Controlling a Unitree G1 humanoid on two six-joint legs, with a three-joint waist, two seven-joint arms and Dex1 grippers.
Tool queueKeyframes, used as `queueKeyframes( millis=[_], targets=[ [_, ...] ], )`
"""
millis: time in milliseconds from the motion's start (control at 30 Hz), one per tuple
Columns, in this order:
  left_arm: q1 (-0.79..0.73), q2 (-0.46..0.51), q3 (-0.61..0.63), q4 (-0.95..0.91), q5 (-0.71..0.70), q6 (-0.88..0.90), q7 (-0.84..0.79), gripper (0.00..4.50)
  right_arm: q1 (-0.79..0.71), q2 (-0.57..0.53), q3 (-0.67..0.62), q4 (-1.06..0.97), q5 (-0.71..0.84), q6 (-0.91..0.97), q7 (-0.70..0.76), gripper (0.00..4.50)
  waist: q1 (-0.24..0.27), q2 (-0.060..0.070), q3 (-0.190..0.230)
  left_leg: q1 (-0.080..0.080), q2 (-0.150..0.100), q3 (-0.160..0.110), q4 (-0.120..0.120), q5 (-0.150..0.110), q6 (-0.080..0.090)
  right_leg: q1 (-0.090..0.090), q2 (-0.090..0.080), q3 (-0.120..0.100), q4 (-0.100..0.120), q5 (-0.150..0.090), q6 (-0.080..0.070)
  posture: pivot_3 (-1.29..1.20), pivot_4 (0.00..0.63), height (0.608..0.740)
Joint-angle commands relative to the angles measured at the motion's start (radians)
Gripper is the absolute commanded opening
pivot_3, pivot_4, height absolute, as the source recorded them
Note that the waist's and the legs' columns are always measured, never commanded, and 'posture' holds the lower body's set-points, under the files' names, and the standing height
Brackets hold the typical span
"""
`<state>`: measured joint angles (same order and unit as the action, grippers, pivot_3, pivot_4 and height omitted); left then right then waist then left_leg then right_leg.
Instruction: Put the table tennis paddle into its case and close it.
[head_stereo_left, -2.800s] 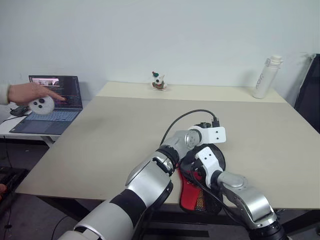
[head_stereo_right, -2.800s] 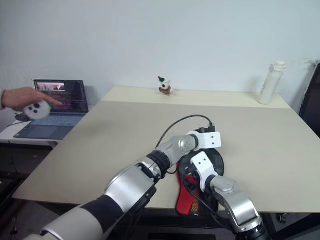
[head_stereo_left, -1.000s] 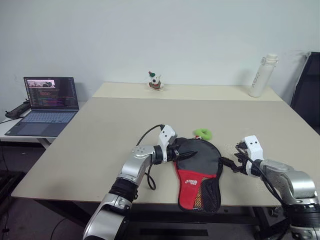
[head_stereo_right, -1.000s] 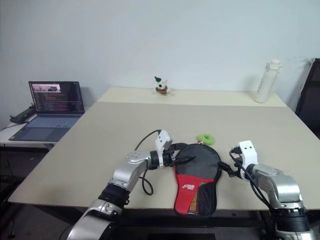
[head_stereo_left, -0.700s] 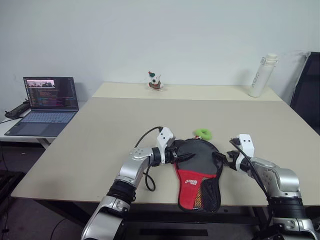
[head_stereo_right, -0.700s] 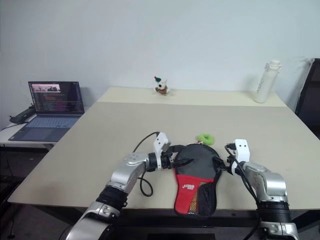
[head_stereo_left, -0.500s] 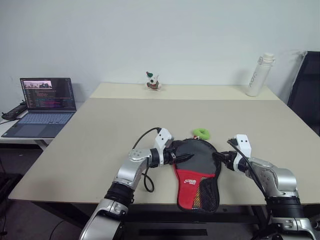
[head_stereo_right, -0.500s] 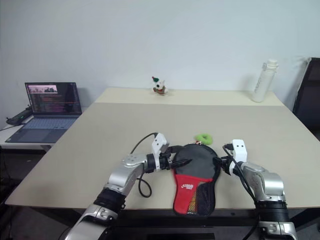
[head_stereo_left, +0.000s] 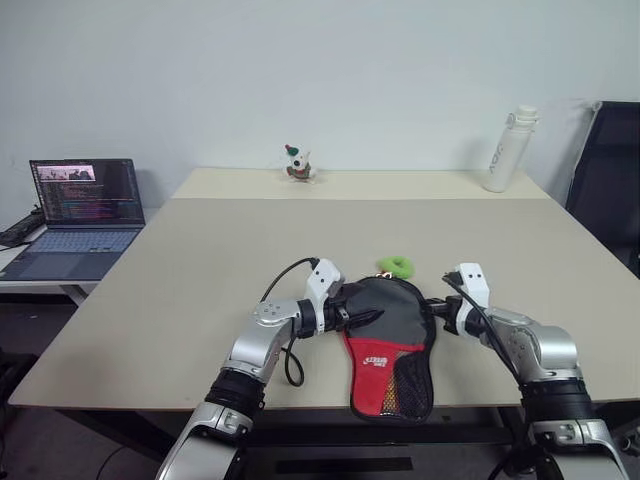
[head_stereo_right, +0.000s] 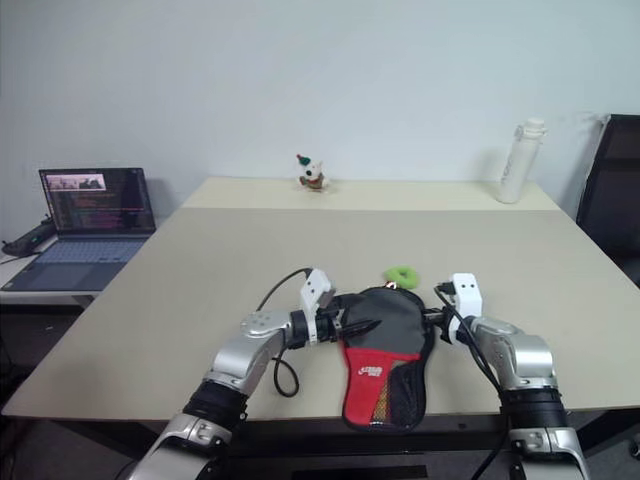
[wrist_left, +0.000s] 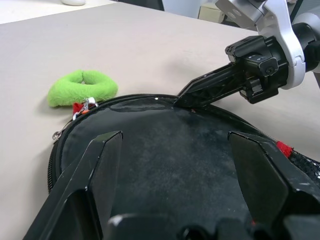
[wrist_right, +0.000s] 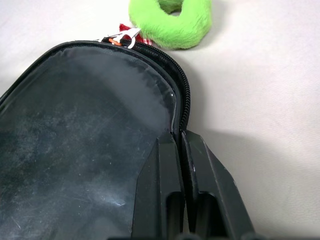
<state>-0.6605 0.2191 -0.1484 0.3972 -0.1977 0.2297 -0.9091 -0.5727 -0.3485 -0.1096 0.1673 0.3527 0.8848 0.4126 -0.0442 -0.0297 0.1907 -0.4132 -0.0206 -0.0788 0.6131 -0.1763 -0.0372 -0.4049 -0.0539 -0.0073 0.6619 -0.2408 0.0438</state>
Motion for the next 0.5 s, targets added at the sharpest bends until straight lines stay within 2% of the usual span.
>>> queueKeyframes(
  millis=[33, 200, 367, 500],
  targets=[
    [-0.011, -0.004, 0.008, -0.033, -0.012, -0.009, -0.003, 3.67, -0.045, 0.024, 0.033, 0.011, -0.008, -0.029, 0.010, 0.02, -0.005, 0.000, 0.000, 0.000, 0.000, 0.000, 0.000, 0.000, 0.000, 0.000, 0.000, 0.000, 0.000, 0.000, 0.000, 0.00, 0.150, 0.740],
    [-0.014, -0.004, 0.005, -0.027, -0.007, -0.013, -0.001, 3.67, -0.053, 0.008, 0.057, 0.026, -0.045, -0.032, 0.010, 0.02, -0.013, 0.000, 0.000, 0.001, 0.000, 0.001, 0.000, 0.000, 0.000, 0.000, 0.000, 0.001, 0.001, 0.000, 0.000, 0.00, 0.150, 0.740],
    [-0.017, -0.006, 0.005, -0.005, 0.004, -0.028, 0.011, 3.67, -0.038, -0.046, 0.053, -0.085, -0.013, 0.052, 0.054, 0.02, -0.009, 0.000, 0.000, 0.000, 0.000, 0.000, 0.000, 0.000, 0.000, 0.000, 0.000, 0.001, 0.000, 0.000, 0.000, 0.00, 0.150, 0.740],
    [-0.022, -0.015, 0.006, 0.030, 0.012, -0.046, 0.026, 3.67, -0.062, -0.103, 0.002, -0.194, 0.058, 0.171, 0.090, 0.97, -0.003, 0.001, 0.001, -0.002, -0.001, 0.000, -0.001, 0.000, 0.000, -0.001, -0.001, 0.000, -0.002, 0.000, 0.000, 0.00, 0.150, 0.740]
  ],
)
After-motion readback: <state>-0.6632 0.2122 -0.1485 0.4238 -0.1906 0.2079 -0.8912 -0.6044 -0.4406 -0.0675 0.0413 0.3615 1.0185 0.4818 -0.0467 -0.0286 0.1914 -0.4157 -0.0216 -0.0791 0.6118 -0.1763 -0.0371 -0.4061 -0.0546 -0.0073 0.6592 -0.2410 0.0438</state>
